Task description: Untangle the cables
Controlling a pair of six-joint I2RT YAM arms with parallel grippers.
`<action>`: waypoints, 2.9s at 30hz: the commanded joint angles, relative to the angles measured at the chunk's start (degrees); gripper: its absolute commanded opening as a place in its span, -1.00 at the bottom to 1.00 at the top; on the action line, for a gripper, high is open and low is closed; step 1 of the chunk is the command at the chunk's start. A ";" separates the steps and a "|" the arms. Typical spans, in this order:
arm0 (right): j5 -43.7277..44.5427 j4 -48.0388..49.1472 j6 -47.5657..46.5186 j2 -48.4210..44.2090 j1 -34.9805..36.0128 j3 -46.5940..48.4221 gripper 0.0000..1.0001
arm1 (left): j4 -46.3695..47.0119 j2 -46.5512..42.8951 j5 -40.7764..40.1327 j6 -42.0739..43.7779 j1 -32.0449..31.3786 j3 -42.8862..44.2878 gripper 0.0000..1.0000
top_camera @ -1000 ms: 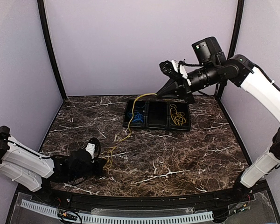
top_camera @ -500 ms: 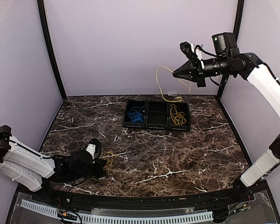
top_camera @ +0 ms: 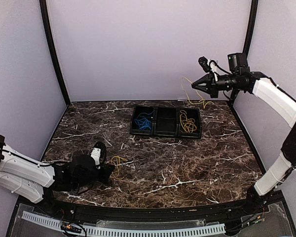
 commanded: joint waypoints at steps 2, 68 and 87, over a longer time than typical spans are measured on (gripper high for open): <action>-5.28 6.15 3.59 3.99 -2.77 -2.12 -1.00 | -2.08 -1.89 -0.41 0.71 -0.18 0.43 -1.00; 15.12 8.25 15.14 31.88 -1.46 -0.57 -1.00 | -0.28 5.68 2.48 0.34 -0.18 2.80 -1.00; 30.71 -3.09 14.32 18.75 3.01 -2.51 -0.39 | -4.75 -2.58 2.49 5.14 -0.18 4.29 -1.00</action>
